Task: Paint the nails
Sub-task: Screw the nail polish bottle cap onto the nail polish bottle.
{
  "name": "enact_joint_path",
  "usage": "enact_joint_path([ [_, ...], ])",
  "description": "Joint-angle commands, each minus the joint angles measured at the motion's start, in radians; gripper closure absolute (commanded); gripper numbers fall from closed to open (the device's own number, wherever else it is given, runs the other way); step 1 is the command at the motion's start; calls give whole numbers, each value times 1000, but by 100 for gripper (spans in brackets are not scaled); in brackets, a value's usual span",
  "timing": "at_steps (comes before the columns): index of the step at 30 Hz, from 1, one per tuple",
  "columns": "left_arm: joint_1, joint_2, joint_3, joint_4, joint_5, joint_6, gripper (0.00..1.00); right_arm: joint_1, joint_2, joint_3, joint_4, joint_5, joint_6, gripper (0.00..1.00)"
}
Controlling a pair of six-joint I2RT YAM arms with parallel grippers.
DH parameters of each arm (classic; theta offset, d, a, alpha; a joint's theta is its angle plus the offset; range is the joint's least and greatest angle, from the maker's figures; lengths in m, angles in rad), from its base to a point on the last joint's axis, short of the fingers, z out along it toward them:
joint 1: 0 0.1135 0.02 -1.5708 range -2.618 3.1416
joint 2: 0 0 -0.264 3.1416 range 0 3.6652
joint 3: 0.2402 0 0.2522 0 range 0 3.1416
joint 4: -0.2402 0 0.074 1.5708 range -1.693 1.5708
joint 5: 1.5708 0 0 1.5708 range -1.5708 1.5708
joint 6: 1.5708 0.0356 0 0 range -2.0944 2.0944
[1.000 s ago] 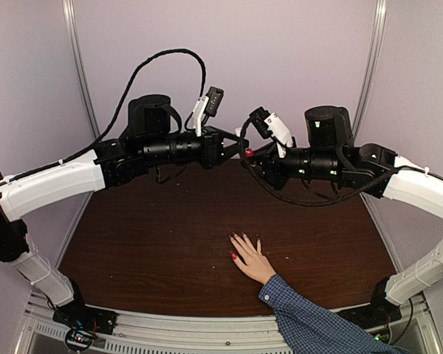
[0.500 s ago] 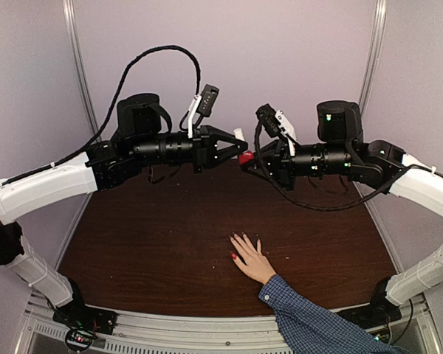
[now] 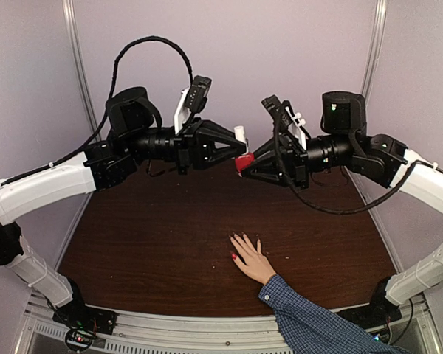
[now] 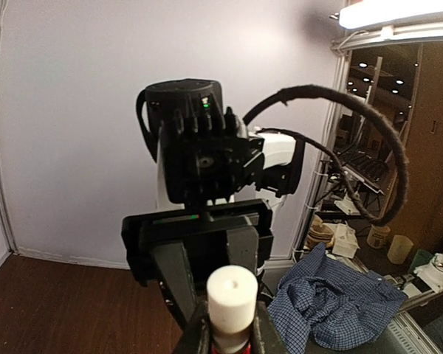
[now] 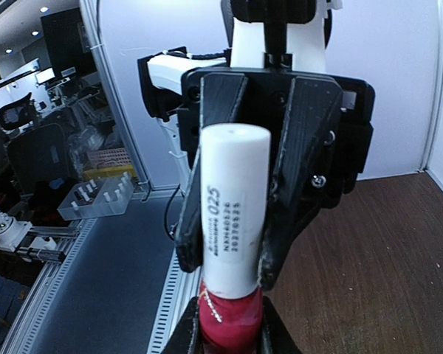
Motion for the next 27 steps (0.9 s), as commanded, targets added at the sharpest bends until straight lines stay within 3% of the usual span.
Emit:
enact_joint_path([
  [1,-14,37,-7,65,152,-39,100,18,22,85,131,-222,25,100],
  [6,-14,43,-14,129,243,-86,100,13,33,88,155,-284,54,100],
  [10,-11,24,-17,91,224,-56,100,10,30,91,92,-258,18,100],
  [13,-1,-14,-38,52,105,-22,81,10,16,90,16,-145,-47,100],
  [17,5,-76,-83,21,-109,13,69,8,-11,77,-55,53,-100,100],
  [27,-11,-130,-109,-70,-481,87,64,12,17,93,-153,494,-96,100],
])
